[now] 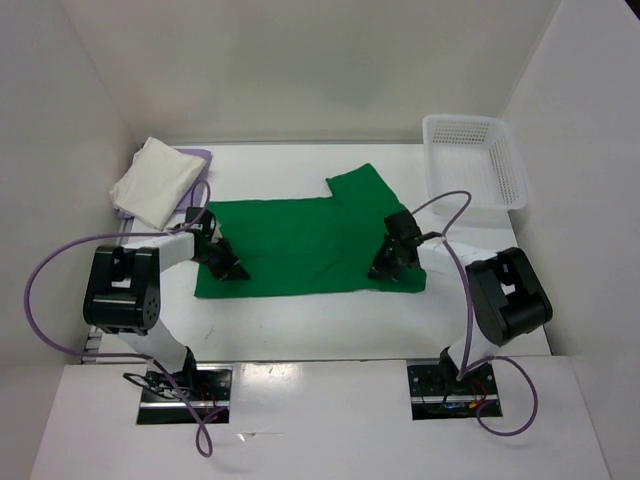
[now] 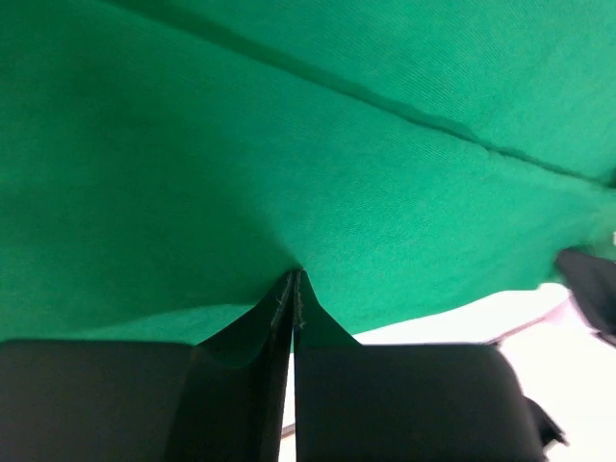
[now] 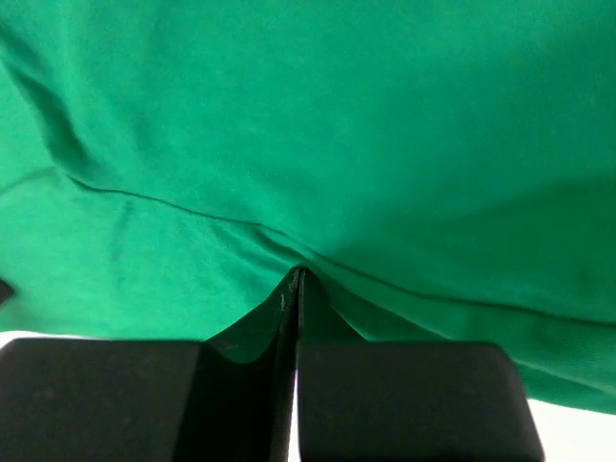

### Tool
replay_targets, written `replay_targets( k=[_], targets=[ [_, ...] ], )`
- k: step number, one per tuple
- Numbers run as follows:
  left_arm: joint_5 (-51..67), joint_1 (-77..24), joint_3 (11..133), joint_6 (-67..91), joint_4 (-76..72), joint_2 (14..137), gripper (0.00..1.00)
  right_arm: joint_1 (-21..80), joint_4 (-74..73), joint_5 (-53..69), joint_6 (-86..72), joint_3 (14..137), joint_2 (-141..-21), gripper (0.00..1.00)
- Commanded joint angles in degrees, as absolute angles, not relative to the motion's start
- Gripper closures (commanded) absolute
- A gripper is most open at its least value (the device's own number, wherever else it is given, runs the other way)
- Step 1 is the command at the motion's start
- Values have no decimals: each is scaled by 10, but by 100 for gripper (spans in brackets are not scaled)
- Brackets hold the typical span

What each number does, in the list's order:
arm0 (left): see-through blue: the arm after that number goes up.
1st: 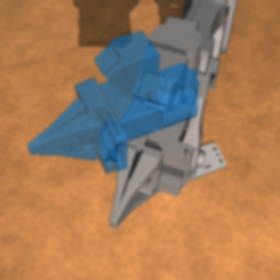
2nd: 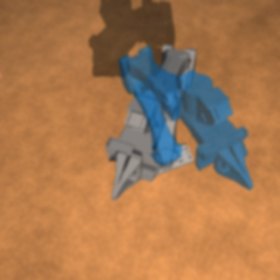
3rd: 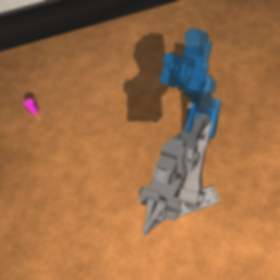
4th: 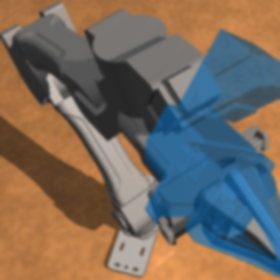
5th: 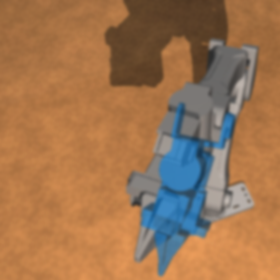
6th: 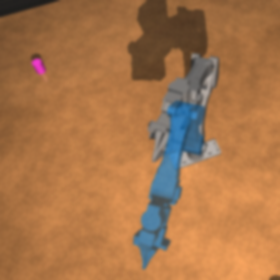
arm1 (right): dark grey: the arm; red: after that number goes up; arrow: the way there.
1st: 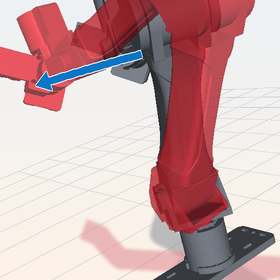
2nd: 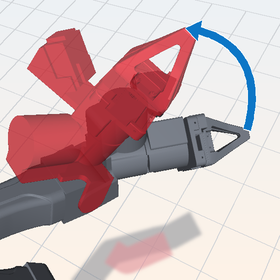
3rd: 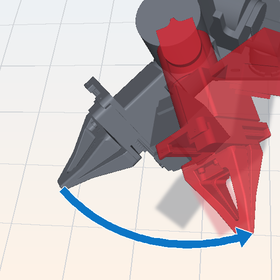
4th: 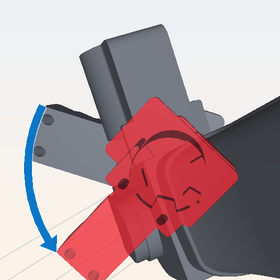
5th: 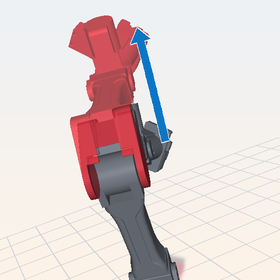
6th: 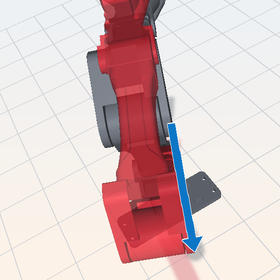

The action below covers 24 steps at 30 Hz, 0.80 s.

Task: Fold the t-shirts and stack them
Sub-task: Fold the flattened tshirt in 1/3 of the way

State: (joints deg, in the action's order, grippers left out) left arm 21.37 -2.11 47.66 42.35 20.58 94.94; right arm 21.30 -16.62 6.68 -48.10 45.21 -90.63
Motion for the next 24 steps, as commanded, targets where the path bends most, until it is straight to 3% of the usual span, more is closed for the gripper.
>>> replay_targets(
  k=[1,5,9,12,17,19,21,24],
  targets=[
    [213,25,440,417,226,949,93,215,-177,41,-515,405,-876,100],
    [300,77,360,423,218,944,93,215,-182,75,-549,341,-832,100],
    [298,77,360,423,267,888,93,228,-205,103,-582,259,-734,100],
    [298,77,374,417,310,830,86,229,-237,130,-595,253,-660,100],
    [242,77,493,403,343,750,69,203,-249,130,-564,375,-638,89],
    [211,77,539,398,318,764,67,203,-238,125,-541,422,-673,87],
    [160,77,582,398,292,792,67,203,-216,125,-510,479,-702,89],
    [102,77,604,417,224,855,67,203,-200,136,-475,547,-764,100]
  ],
)
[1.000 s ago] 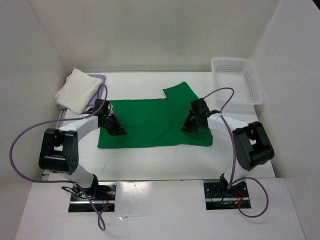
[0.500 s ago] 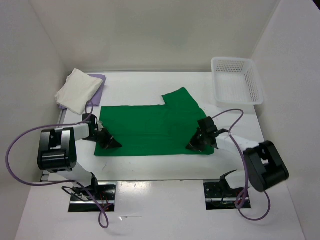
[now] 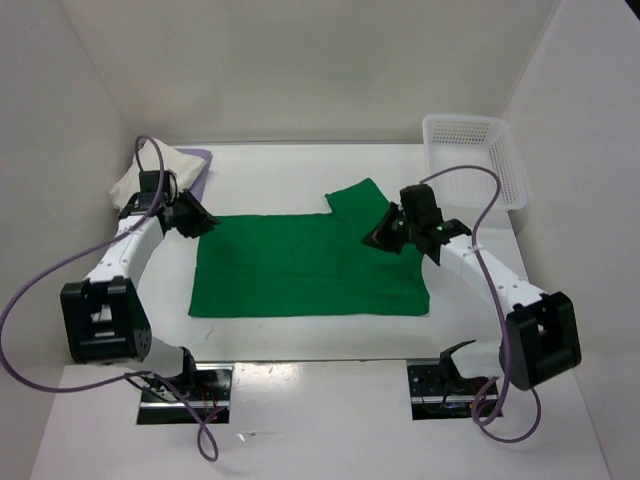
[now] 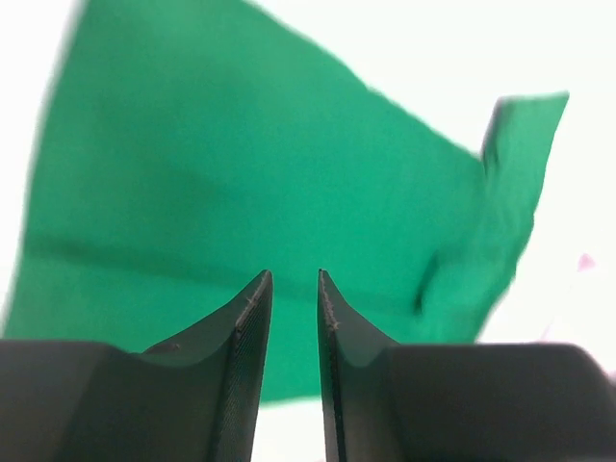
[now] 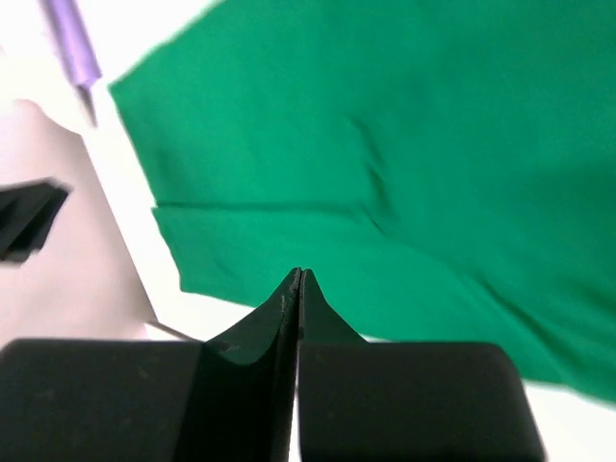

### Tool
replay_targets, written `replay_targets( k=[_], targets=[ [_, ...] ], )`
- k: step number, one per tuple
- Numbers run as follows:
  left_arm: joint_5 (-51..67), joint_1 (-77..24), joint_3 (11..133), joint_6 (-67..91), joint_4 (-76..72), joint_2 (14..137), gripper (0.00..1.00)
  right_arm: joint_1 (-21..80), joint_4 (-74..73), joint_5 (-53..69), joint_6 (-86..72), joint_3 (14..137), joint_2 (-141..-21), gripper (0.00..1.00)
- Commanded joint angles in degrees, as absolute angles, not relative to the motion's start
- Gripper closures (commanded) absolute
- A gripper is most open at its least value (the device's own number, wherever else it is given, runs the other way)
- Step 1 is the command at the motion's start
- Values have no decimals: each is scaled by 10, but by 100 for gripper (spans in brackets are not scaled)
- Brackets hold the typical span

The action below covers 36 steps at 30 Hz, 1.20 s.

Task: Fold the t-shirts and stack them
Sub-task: Fold the flattened tshirt in 1/3 of the way, then grap the side of the flattened tshirt furthest away from the robot with both arms

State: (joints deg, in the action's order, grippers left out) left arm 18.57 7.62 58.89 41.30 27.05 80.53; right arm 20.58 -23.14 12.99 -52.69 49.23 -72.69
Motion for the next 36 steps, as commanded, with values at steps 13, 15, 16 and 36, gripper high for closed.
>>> replay_targets(
  k=[13,15,16,36],
  targets=[
    [-60,77,777,423,187,1090,53,203,-161,175,-418,572,-832,95],
    [-69,77,777,423,172,1098,49,203,-156,175,-418,572,-838,95],
    [-69,77,782,423,171,1105,49,203,-156,175,-411,572,-838,95],
    [-98,50,841,388,183,1200,75,203,-140,152,-400,619,-890,85]
  ],
)
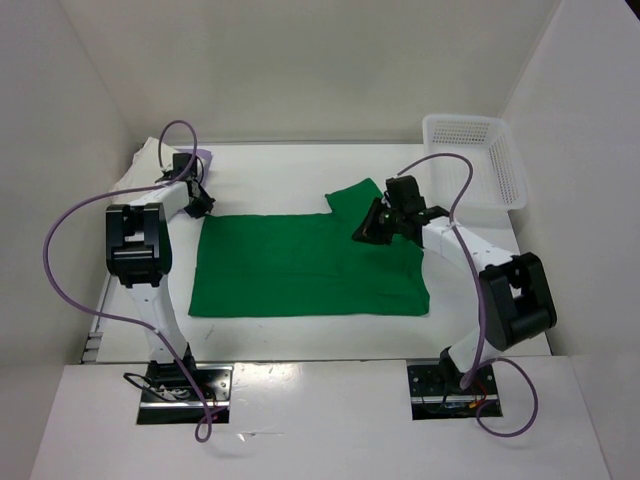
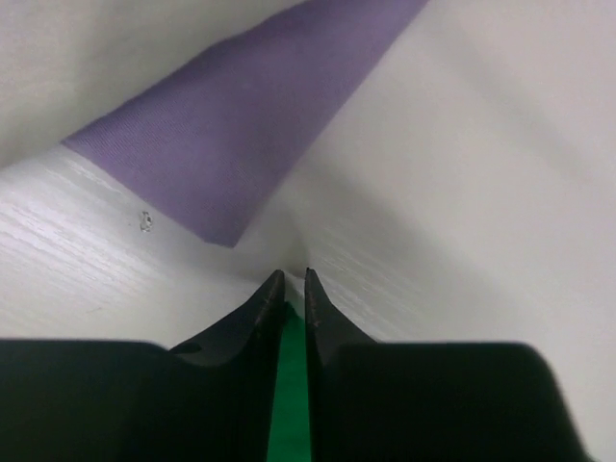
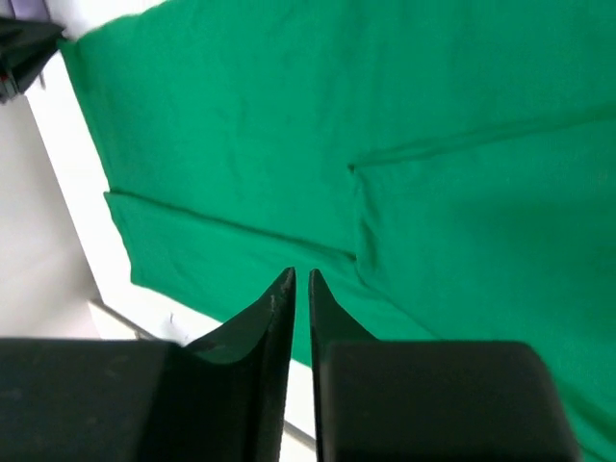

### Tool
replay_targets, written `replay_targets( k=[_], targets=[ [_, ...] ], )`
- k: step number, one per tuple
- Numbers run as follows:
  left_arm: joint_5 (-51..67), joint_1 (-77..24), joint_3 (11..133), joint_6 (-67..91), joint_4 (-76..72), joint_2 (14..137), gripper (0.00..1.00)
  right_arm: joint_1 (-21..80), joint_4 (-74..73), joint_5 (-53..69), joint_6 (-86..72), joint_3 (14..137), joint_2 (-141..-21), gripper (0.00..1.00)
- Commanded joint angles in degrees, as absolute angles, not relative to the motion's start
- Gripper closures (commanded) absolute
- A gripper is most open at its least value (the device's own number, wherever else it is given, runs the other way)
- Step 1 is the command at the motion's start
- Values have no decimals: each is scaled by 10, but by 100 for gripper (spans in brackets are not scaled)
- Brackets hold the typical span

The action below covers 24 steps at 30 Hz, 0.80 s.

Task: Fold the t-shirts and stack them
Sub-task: Grap the side of the flattened tshirt furthest away from the robot with both arms

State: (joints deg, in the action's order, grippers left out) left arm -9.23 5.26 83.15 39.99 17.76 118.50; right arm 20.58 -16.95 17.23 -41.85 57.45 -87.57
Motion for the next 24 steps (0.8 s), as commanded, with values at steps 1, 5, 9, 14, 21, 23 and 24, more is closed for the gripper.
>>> replay_targets(
  k=[1,5,9,14,21,23,24],
  targets=[
    [-105,50,841,388,183,1200,81,197,-135,144,-400,627,-906,82],
    [-116,50,841,394,195,1200,96,174,-112,100,-407,707,-969,62],
    [-122,50,829,394,200,1179,100,167,-118,29,-351,828,-1072,48],
    [-112,50,812,399,206,1157,100,156,-191,-65,-278,1018,-1230,44],
    [-94,45,799,404,200,1126,100,156,-257,-151,-215,1184,-1380,44],
    [-94,45,794,410,200,1121,100,150,-292,-179,-195,1251,-1411,43],
    [-89,45,794,410,200,1114,100,150,-297,-179,-189,1269,-1425,41]
  ],
)
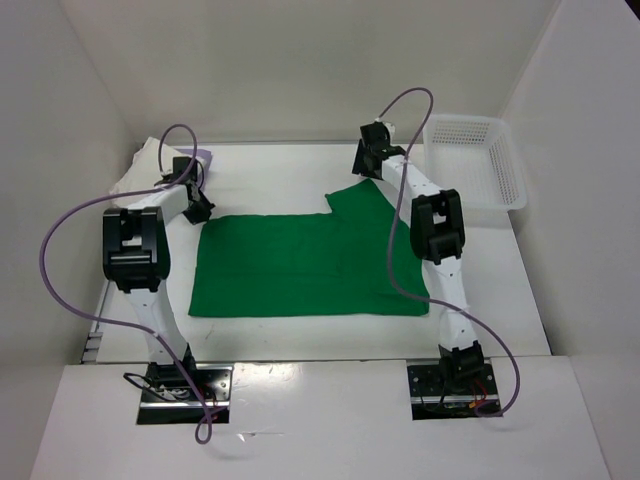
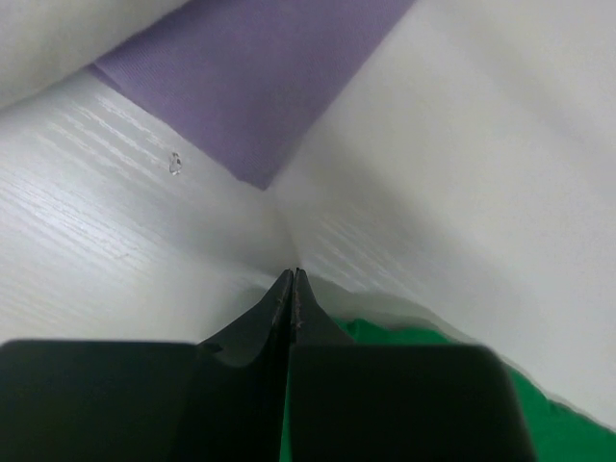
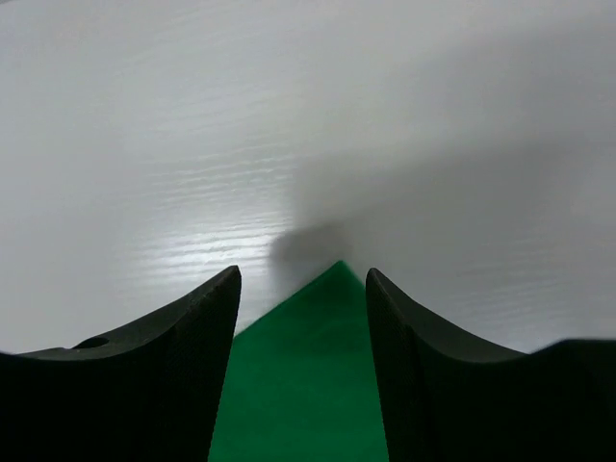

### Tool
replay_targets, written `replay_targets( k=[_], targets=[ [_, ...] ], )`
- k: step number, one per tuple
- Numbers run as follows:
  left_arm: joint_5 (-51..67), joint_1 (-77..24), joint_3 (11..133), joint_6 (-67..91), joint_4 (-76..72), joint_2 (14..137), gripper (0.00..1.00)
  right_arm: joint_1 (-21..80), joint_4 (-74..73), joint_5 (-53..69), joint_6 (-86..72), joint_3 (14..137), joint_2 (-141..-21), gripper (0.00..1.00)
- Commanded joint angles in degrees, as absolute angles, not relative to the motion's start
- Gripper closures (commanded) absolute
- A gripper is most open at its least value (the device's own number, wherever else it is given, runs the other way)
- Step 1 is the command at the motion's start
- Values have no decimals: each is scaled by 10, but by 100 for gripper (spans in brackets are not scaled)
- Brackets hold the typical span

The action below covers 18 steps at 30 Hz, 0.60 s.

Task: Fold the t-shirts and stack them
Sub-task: Grap the side of the flattened tshirt furthest away from the robot with both arms

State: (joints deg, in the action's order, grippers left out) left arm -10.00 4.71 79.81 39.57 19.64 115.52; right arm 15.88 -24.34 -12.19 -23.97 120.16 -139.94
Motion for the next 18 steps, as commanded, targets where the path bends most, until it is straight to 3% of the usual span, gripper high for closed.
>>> replay_targets(
  k=[1,7,14,16,18],
  targets=[
    [-89,45,794,410,200,1114,100,150,-297,-174,-189,1291,-1442,39],
    [-82,45,794,410,200,1096,100,139,-308,-147,-190,1324,-1475,39],
    [-75,45,794,410,195,1096,100,139,-319,-120,-216,1314,-1475,60],
    [-75,45,788,410,195,1091,100,139,-319,-113,-222,1300,-1463,60],
    [-69,45,788,410,195,1091,100,139,-314,-112,-222,1286,-1449,52]
  ],
)
